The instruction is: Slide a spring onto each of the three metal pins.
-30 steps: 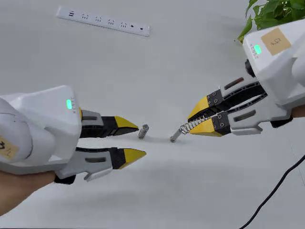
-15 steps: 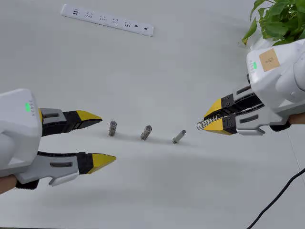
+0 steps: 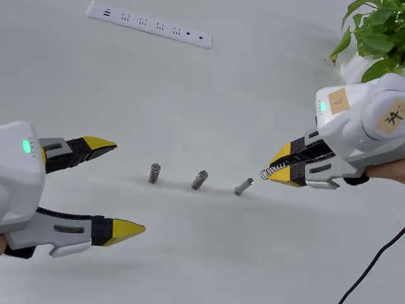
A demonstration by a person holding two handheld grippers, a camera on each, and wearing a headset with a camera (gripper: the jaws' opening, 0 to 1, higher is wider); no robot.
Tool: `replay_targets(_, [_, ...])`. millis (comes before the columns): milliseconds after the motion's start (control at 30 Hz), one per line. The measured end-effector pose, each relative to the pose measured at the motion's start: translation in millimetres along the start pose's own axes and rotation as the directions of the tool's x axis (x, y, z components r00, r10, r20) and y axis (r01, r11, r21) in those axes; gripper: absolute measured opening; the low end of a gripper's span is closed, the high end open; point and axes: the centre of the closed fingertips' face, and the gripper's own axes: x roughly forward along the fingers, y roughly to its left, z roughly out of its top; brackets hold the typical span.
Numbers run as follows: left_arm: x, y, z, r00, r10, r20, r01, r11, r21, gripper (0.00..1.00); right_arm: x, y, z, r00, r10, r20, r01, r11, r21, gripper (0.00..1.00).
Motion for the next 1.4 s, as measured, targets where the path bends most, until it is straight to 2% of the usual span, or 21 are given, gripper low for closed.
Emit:
replay_targets(133, [2.7, -1.9, -5.8, 0.9999, -0.010, -0.008, 0.010, 1.000, -0.004, 0.81, 13.0, -9.3, -5.1, 1.0000, 0.002, -0.008, -0.002, 1.000, 0.011, 0.07])
replay_targets(400, [4.4, -2.0, -9.5, 0.9999, -0.010, -0.004, 0.010, 1.000, -0.015, 0.85, 26.5, -8.5, -9.8, 0.9989, 0.016, -0.044, -0.017, 1.000, -0.002, 0.07])
replay_targets(967, [6.8, -3.1, -11.9, 0.9998, -0.017, 0.007, 0.017, 0.999, -0.039, 0.84, 38.2, -12.3, -17.9, 0.9955, 0.043, -0.084, -0.043, 0.999, -0.002, 0.07])
replay_targets(1400, [10.1, -7.3, -11.8, 0.9995, -0.029, 0.012, 0.029, 0.998, -0.049, 0.84, 42.3, -14.3, -19.6, 0.9947, 0.054, -0.088, -0.055, 0.999, -0.003, 0.07])
